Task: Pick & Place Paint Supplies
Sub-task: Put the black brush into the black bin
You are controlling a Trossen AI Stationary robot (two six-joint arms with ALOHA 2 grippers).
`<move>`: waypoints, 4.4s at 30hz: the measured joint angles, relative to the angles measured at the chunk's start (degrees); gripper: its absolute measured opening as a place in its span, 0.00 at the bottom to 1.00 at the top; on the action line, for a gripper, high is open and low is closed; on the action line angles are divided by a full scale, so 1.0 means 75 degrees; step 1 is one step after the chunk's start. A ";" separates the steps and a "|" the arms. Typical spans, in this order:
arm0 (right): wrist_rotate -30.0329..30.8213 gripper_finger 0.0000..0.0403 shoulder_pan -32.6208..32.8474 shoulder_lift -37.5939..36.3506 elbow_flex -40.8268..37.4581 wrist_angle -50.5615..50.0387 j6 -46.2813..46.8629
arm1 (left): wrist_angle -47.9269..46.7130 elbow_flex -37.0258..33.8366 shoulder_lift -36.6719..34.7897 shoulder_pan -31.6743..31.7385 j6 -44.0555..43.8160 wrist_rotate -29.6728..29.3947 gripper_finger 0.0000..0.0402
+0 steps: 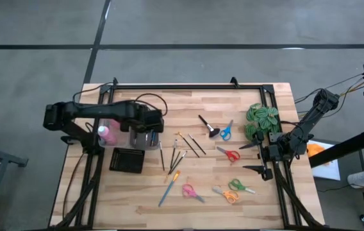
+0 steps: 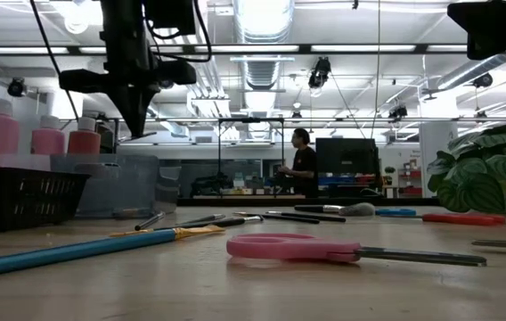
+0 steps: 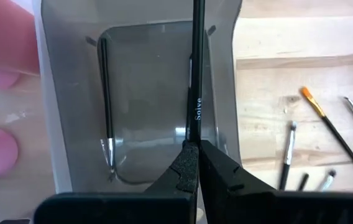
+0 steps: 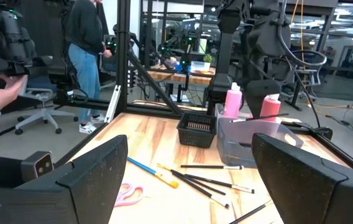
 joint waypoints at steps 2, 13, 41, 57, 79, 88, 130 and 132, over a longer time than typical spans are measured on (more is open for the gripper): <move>0.0000 0.85 -0.0001 -0.0001 0.0001 0.0003 0.0012 | -0.0002 0.0000 0.0106 0.0000 -0.0002 -0.0002 0.02; 0.0000 0.85 -0.0001 -0.0001 0.0001 0.0003 0.0000 | -0.0026 -0.0023 0.0783 0.0023 -0.0204 -0.0034 0.02; 0.0000 0.85 0.0001 -0.0001 0.0001 0.0000 0.0014 | 0.0596 -0.0769 0.0968 0.0102 -0.0367 0.0546 0.16; 0.0000 0.85 0.0000 0.0005 0.0001 -0.0003 0.0007 | 0.0600 -0.0526 0.0802 -0.0083 -0.0223 0.0511 0.26; 0.0000 0.85 -0.0001 -0.0001 0.0001 0.0000 0.0013 | 0.1503 0.0408 0.0486 -0.2802 -0.3032 -0.0637 0.26; 0.0000 0.85 0.0000 0.0002 0.0001 0.0000 0.0014 | 0.1180 0.0446 0.1124 -0.3376 -0.5304 -0.0979 0.26; 0.0000 0.85 0.0002 -0.0001 -0.0002 -0.0003 0.0012 | 0.2319 0.0023 0.2742 -0.3291 -0.5381 -0.0259 0.26; 0.0000 0.85 0.0002 -0.0001 0.0001 -0.0001 0.0001 | 0.2503 -0.0115 0.2741 -0.3283 -0.5359 -0.0259 0.26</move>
